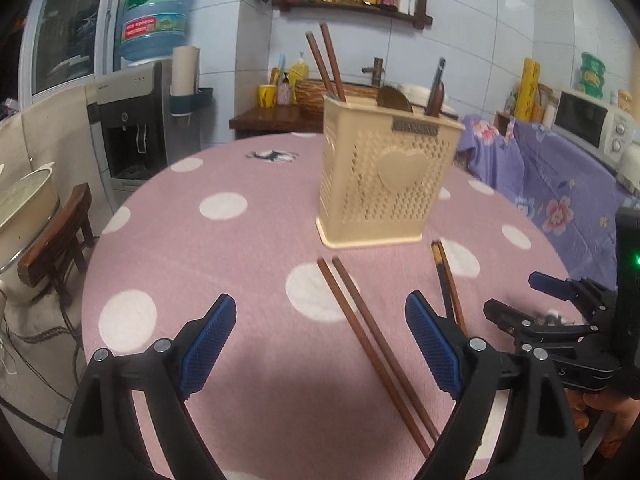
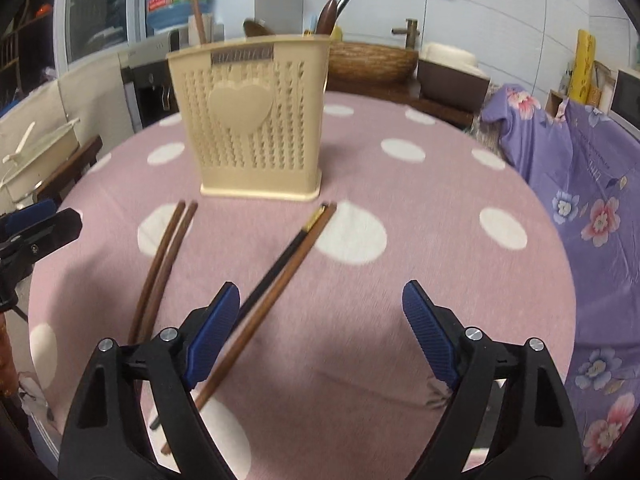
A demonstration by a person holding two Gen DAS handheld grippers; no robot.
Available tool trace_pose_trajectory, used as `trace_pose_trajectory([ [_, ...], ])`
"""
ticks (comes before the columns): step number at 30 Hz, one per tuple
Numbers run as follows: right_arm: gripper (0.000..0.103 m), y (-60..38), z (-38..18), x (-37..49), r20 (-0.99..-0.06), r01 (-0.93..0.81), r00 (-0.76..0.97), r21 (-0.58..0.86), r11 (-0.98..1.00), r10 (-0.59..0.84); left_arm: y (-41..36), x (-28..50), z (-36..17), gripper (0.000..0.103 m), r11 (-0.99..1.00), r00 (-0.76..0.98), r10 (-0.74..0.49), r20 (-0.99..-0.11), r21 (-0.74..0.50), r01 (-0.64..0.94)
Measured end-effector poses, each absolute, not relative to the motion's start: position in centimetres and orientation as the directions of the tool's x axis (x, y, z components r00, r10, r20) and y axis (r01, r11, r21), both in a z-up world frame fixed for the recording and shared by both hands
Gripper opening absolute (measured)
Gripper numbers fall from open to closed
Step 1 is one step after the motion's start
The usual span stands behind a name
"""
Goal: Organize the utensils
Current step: 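Move both tools back toward the remaining chopsticks on the table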
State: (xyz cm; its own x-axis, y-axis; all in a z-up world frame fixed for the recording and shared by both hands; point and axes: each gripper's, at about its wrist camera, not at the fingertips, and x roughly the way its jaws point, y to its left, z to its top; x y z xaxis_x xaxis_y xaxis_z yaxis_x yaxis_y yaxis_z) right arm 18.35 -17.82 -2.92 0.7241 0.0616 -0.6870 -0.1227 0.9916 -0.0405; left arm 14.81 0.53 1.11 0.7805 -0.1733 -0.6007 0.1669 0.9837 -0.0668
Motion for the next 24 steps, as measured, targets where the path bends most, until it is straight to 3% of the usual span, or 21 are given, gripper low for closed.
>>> trace_pose_trajectory([
  [16, 0.085, -15.7, -4.6, 18.6, -0.772, -0.155, 0.636, -0.124, 0.980, 0.003, -1.0, 14.7, -2.3, 0.081, 0.981, 0.719, -0.152, -0.678, -0.017, 0.191],
  [24, 0.085, -19.6, -3.9, 18.4, -0.771, -0.060, 0.635, -0.119, 0.991, -0.054, -1.6, 14.6, -3.1, 0.076, 0.979, 0.696, -0.135, -0.705, 0.014, 0.204],
])
